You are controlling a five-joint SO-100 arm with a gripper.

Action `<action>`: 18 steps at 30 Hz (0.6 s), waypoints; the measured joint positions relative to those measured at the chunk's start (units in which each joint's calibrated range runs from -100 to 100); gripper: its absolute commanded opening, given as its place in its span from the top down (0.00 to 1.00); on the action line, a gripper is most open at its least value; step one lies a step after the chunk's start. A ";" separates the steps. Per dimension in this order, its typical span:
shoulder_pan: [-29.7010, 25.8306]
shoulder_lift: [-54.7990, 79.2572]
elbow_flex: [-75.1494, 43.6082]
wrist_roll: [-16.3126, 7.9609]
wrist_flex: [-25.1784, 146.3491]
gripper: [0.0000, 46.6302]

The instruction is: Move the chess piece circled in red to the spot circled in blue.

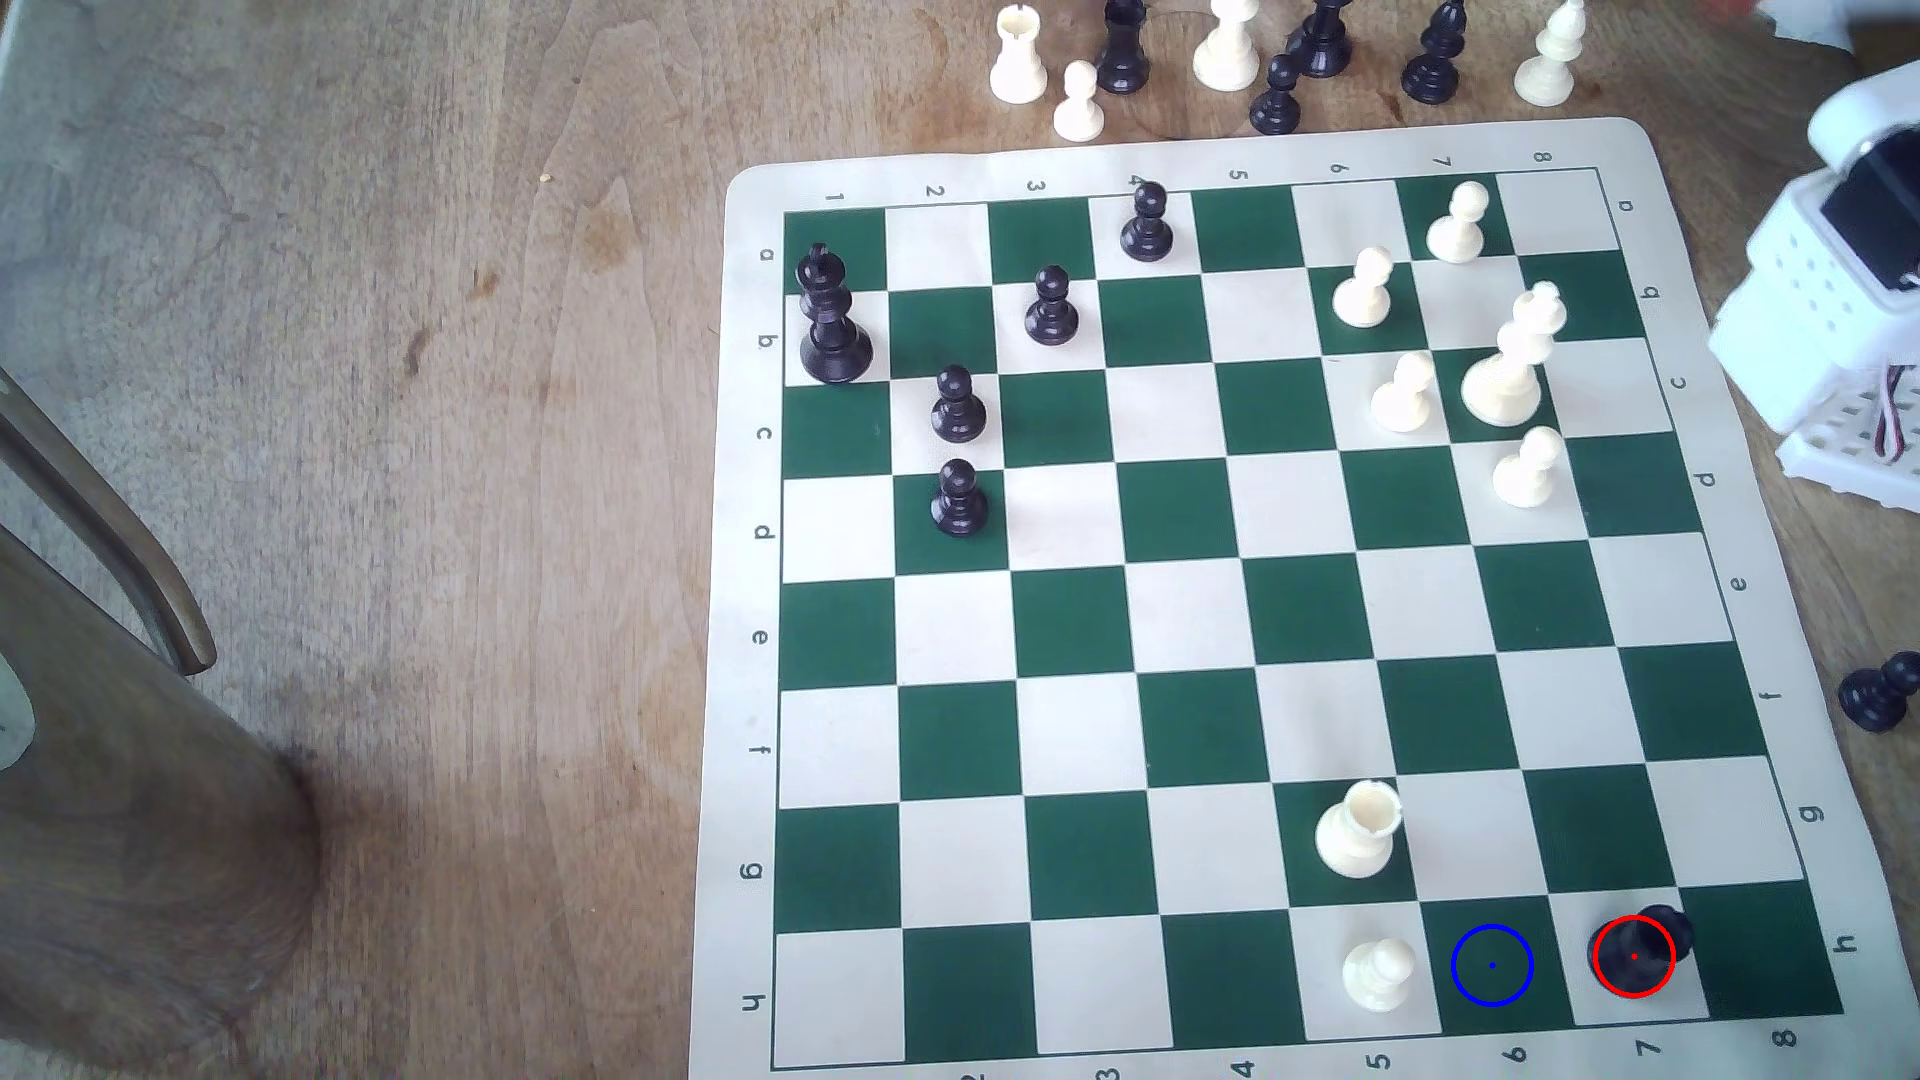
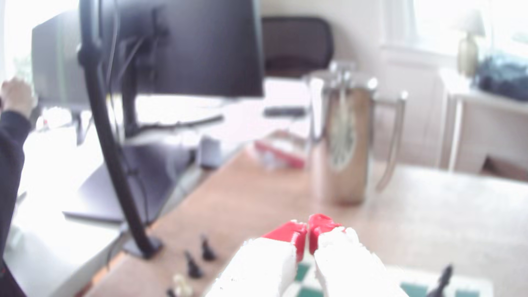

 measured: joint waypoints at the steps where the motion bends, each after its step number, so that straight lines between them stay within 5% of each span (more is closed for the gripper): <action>1: -0.96 2.35 0.00 -0.98 1.75 1.00; 6: -7.15 17.68 -3.16 -6.98 6.85 0.97; 11: -11.43 38.29 -19.43 -14.60 18.17 0.97; 18: -16.52 56.05 -42.21 -21.59 33.39 0.97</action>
